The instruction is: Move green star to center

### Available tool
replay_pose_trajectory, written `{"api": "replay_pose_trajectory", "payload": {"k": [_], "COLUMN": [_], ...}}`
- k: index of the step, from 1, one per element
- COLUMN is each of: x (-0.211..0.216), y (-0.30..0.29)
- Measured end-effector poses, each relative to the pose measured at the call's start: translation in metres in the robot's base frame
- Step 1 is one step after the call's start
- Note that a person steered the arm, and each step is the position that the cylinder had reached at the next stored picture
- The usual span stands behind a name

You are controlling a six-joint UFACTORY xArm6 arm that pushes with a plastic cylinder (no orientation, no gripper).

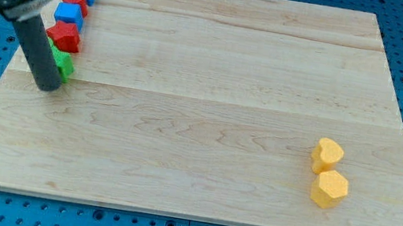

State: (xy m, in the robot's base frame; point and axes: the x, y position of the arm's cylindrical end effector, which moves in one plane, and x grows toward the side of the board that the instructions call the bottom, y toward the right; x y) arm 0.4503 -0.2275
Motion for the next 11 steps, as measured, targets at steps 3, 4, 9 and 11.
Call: {"api": "replay_pose_trajectory", "payload": {"k": [3, 4, 9, 11], "x": [-0.034, -0.037, -0.065, -0.045], "y": [-0.058, -0.060, 0.129, 0.179]}}
